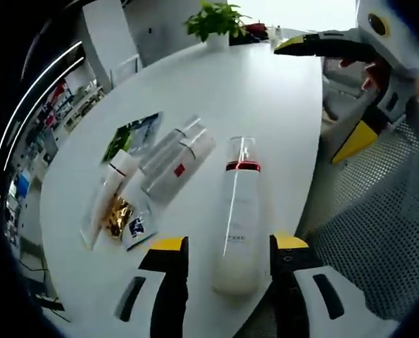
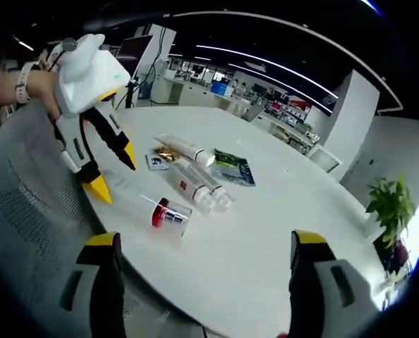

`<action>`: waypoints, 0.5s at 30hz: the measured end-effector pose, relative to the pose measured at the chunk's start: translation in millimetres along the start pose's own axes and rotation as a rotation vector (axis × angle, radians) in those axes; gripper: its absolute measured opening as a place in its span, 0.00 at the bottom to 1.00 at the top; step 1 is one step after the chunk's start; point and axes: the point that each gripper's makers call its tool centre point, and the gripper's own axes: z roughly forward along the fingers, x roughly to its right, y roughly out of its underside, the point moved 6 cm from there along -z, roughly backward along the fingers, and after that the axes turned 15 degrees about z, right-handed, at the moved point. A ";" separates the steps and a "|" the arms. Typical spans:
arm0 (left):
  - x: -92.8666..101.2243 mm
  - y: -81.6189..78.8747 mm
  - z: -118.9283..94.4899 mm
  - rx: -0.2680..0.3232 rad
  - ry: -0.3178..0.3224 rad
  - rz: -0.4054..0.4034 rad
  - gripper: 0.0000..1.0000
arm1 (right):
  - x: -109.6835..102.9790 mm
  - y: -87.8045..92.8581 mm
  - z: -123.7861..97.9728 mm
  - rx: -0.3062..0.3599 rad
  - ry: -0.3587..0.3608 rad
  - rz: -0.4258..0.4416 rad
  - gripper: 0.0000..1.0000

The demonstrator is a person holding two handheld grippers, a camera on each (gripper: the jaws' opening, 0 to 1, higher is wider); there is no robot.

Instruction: Arrange the skincare products in the storage area until every visible bottle or jar stands upright without overlapping.

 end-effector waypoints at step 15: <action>1.8 -10.6 17.7 -0.125 0.158 0.118 0.31 | -0.1 2.2 1.1 -0.021 0.001 -0.003 1.00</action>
